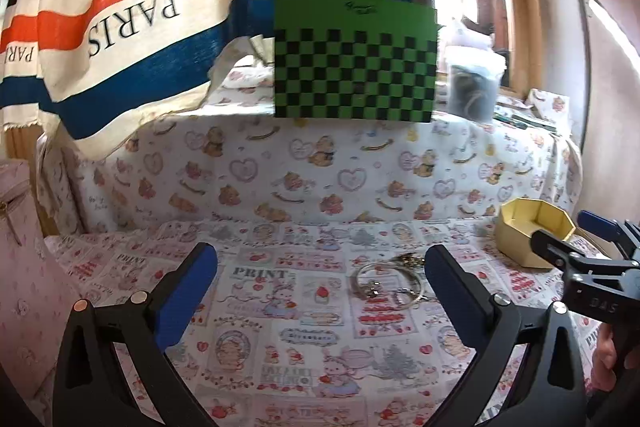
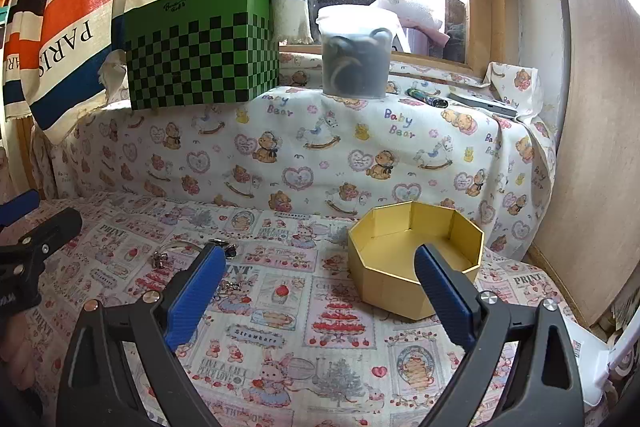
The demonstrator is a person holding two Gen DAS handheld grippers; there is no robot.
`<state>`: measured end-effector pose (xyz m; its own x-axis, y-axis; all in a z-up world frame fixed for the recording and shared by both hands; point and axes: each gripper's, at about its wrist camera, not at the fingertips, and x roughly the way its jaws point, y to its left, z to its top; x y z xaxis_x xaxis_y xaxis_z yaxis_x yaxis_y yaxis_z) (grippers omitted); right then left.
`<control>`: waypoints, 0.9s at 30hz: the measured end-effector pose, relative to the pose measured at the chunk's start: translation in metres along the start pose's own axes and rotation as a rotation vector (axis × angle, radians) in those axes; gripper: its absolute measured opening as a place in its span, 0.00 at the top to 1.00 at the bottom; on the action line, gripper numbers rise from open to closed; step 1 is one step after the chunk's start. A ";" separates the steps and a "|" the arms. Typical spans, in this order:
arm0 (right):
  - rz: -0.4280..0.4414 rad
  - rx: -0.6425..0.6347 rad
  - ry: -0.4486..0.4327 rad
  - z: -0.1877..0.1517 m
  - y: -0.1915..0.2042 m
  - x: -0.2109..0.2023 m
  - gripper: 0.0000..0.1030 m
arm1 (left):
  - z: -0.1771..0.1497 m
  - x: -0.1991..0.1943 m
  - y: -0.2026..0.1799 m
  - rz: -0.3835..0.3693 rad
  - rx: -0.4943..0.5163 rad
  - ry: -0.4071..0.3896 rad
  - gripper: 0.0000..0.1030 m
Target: Organize jewelry
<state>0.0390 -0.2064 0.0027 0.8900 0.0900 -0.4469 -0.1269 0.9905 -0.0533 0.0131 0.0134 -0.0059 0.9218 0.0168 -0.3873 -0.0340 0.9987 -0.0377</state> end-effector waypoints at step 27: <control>0.266 0.055 0.374 0.029 0.034 0.064 0.88 | 0.020 0.016 0.065 0.120 -0.160 0.054 0.00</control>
<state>0.1039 -0.1642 -0.0018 0.6092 0.3081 -0.7307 -0.2973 0.9430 0.1498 0.0331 0.0800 0.0035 0.8856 0.1280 -0.4464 -0.2069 0.9694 -0.1324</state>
